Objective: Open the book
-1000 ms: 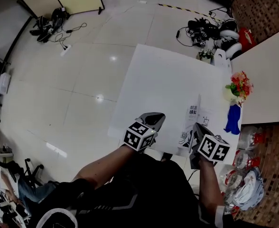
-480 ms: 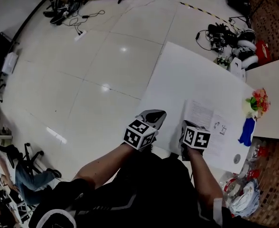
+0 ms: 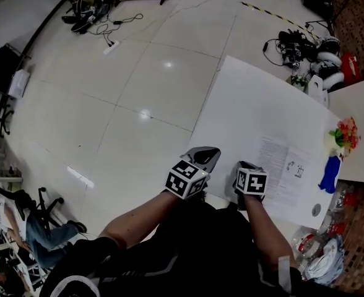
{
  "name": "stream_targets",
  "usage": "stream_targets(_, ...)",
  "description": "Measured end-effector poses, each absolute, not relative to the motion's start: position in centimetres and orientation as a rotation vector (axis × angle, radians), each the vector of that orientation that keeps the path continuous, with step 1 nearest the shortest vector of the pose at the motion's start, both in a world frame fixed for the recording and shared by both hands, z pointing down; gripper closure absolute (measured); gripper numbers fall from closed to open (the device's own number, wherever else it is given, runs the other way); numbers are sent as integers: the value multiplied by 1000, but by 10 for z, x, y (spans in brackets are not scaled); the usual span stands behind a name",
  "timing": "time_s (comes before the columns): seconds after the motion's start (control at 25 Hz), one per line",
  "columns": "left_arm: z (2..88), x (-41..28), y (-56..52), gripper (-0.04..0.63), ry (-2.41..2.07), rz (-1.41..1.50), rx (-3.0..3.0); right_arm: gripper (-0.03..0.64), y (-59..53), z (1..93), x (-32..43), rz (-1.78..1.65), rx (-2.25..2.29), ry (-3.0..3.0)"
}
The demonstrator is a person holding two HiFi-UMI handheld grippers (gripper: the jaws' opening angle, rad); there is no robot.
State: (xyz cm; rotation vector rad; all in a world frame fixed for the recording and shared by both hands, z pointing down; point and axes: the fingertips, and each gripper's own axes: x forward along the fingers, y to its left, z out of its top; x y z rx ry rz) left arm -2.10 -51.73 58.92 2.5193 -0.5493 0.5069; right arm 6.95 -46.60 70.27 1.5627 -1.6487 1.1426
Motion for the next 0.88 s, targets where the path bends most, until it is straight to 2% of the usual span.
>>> stream_targets(0.36,569,13,-510,594,-472,460,2555,612,-470,622,84,1124,1705,-1897)
stream_targets(0.64,526,58,-501,594,-384,373,2663,612,-458,519,160,851,2000,-2050)
stream_targets(0.88,462,111,-477,594,-362,198,2781,612,-404,442,260,548,2257,-2043)
